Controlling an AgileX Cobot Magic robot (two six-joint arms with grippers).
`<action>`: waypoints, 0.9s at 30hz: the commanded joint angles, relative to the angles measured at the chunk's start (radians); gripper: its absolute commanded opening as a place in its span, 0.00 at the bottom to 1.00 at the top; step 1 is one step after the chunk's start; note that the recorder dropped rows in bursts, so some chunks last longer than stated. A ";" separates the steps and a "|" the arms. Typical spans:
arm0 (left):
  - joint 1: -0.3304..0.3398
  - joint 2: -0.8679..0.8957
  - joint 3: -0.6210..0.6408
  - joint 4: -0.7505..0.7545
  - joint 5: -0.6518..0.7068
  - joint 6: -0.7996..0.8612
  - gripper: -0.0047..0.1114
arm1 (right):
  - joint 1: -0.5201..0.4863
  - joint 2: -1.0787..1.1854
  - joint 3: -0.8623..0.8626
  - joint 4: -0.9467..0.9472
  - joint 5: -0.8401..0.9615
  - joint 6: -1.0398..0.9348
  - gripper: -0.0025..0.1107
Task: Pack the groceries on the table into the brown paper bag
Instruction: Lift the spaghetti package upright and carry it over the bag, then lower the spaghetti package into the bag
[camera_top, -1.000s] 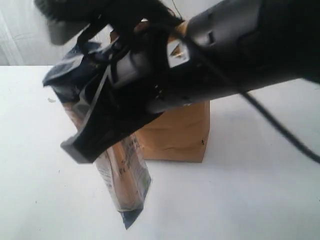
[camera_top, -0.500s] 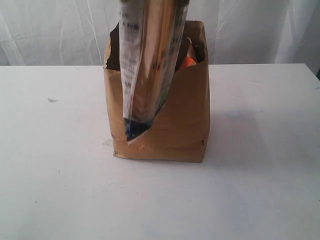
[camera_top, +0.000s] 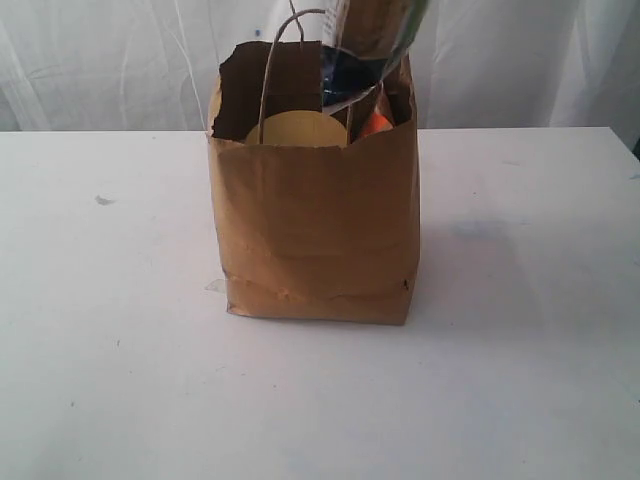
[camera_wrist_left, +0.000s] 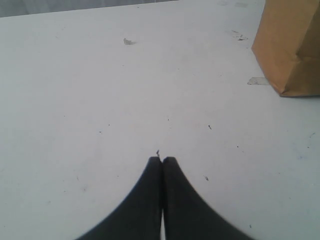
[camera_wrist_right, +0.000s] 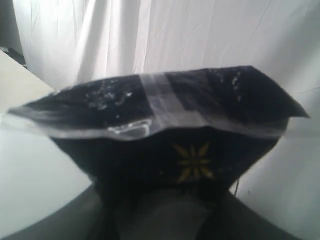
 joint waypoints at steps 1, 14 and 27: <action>0.002 -0.004 0.004 0.002 0.000 -0.001 0.04 | -0.011 -0.004 -0.028 -0.173 -0.035 0.041 0.02; 0.002 -0.004 0.004 0.002 0.000 -0.001 0.04 | -0.014 0.151 -0.064 -0.386 -0.092 0.029 0.02; 0.002 -0.004 0.004 0.002 0.000 -0.001 0.04 | -0.061 0.291 -0.158 -0.158 -0.117 -0.224 0.02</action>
